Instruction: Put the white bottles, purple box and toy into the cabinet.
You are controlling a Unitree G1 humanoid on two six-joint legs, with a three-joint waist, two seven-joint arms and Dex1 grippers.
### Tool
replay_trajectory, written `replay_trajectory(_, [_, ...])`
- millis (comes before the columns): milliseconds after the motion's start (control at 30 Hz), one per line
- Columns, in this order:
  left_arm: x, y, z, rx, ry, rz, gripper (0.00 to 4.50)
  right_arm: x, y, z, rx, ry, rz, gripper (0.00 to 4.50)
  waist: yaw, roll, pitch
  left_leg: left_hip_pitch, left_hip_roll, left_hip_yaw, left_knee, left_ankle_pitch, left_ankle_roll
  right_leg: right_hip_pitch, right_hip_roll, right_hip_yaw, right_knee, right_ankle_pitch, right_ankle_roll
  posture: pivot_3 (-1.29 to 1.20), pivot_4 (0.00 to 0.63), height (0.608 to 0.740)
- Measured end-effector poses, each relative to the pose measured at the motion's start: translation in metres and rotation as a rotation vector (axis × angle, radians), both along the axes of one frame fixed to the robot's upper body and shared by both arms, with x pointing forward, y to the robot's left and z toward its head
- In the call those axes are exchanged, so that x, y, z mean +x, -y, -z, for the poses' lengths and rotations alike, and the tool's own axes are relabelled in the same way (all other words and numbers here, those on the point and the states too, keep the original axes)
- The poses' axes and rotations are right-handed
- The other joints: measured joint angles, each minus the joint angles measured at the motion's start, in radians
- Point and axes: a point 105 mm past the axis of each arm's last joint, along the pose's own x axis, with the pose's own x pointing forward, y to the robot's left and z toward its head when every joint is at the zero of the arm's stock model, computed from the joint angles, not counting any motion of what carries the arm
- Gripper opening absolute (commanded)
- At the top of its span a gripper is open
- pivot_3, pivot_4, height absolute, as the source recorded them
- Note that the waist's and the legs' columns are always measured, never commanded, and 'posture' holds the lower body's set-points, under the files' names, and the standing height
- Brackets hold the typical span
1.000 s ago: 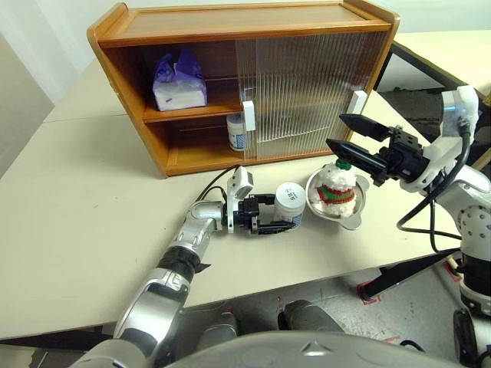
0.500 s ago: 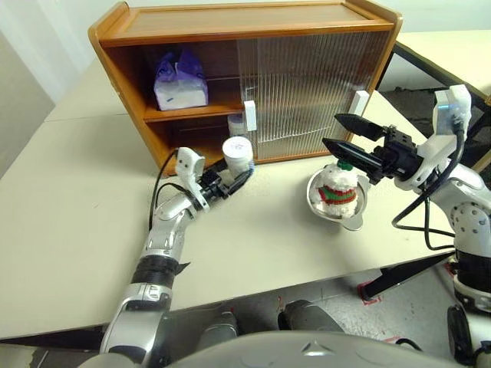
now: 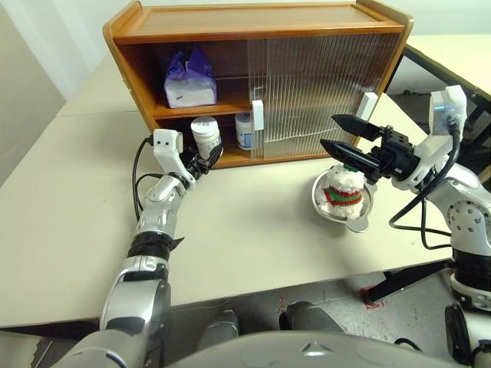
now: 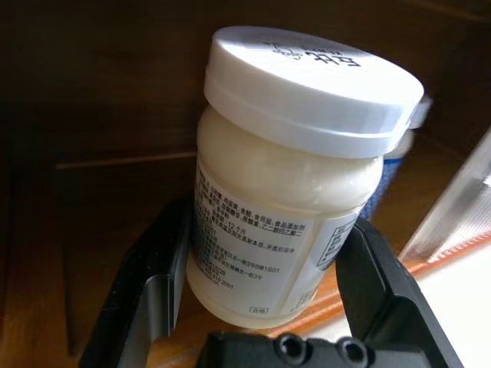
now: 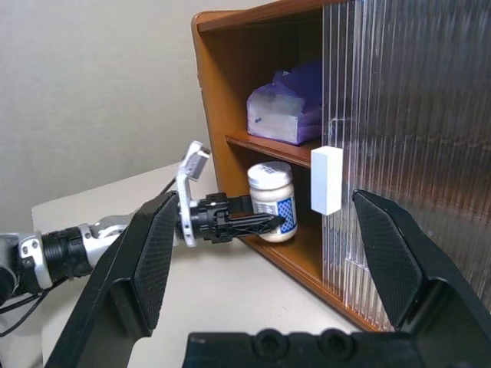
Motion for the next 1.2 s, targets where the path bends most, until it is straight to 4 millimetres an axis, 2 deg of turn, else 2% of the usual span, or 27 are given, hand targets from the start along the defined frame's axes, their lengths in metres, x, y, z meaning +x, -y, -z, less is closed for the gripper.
replay_trajectory(400, [0.024,0.003,0.012,0.027,-0.061,-0.189,3.08,0.000,0.000,0.000,-0.003,0.002,0.010,4.50,-0.009,-0.001,0.000,0.000,-0.002,0.001,0.002,0.003,0.005,0.002,0.001,0.000,-0.001,-0.003,0.014,-0.28,0.000,0.740])
replay_trajectory(567, [0.030,0.008,0.014,0.023,-0.077,-0.247,3.08,0.000,0.000,0.000,-0.003,0.001,0.013,4.50,-0.017,-0.001,0.001,0.001,-0.007,0.002,0.002,0.006,0.010,0.004,0.002,0.000,0.000,-0.002,0.020,-0.28,0.000,0.740])
replay_trajectory(767, [0.031,0.003,0.018,0.014,-0.098,-0.308,3.08,0.000,0.000,0.000,-0.003,0.002,0.014,4.50,-0.032,-0.001,0.001,0.001,-0.016,0.002,0.002,0.009,0.014,0.005,-0.001,0.002,-0.001,-0.001,0.027,-0.29,0.000,0.740])
replay_trajectory(900, [0.031,0.002,0.018,0.013,-0.097,-0.316,4.47,0.000,0.000,0.000,-0.004,0.003,0.015,4.50,-0.034,-0.001,0.001,0.001,-0.018,0.002,0.005,0.009,0.014,0.007,-0.002,0.004,-0.002,-0.002,0.026,-0.29,0.000,0.740])
replay_trajectory(933, [0.031,0.003,0.017,0.012,-0.094,-0.314,4.47,0.000,0.000,0.000,-0.004,0.003,0.015,4.50,-0.034,-0.001,0.001,0.001,-0.019,0.002,0.005,0.009,0.014,0.007,-0.002,0.004,-0.002,-0.004,0.022,-0.29,0.000,0.740])
replay_trajectory(1200, [0.030,0.009,0.009,-0.006,-0.035,-0.259,4.47,0.000,0.000,-0.001,-0.004,0.004,0.016,4.50,-0.036,-0.001,0.001,0.001,-0.019,0.003,0.007,0.010,0.014,0.008,-0.002,0.005,-0.001,-0.004,0.022,-0.28,0.000,0.740])
